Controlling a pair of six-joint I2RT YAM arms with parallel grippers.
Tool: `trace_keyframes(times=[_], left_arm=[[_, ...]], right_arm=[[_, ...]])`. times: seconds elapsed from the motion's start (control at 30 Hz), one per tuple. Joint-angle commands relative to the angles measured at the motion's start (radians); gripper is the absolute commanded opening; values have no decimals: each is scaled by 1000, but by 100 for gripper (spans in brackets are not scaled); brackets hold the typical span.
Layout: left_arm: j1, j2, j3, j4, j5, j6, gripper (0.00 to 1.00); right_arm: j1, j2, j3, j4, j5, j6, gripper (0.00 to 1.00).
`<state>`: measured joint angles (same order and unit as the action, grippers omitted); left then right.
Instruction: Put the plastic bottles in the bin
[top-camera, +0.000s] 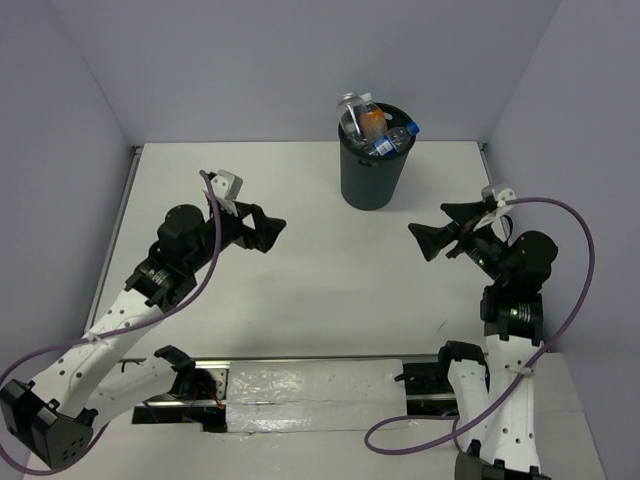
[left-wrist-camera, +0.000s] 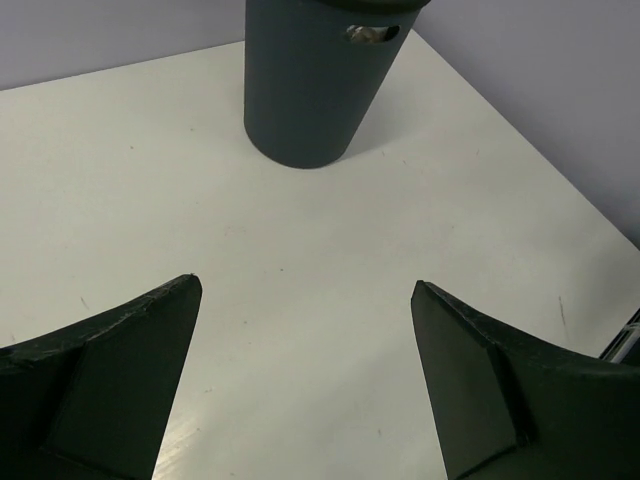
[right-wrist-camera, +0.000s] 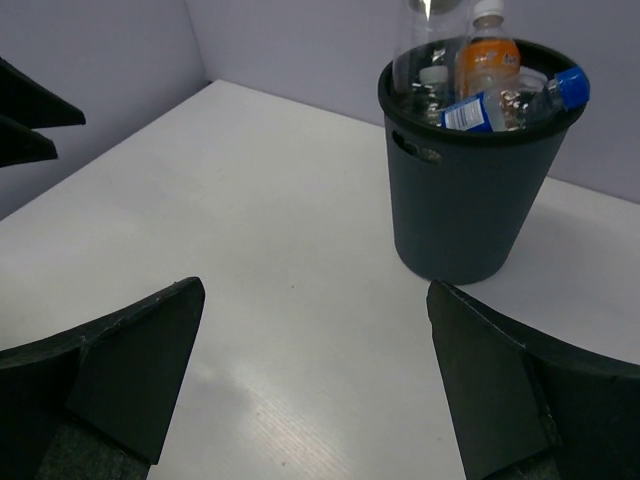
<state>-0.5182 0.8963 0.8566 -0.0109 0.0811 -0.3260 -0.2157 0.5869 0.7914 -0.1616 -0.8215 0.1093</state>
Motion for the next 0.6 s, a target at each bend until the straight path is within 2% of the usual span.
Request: trace_keyframes(times=[0.0,0.13,0.27,0.57], left_arm=[[4,-56,39,-18,20,91,100],[6,-143,-75,40,-29,110,99],[9,-207,-96,29,-39,126,100],[14,-192,-93,-23,-135,180,99]], right_arm=[[-13,-47,-38,122,57,56,100],[-14,-52,-52,145,93,67,100],[-14,-45,-32,128,117,69,100],[-16,-48,-38,131,111,70,100]])
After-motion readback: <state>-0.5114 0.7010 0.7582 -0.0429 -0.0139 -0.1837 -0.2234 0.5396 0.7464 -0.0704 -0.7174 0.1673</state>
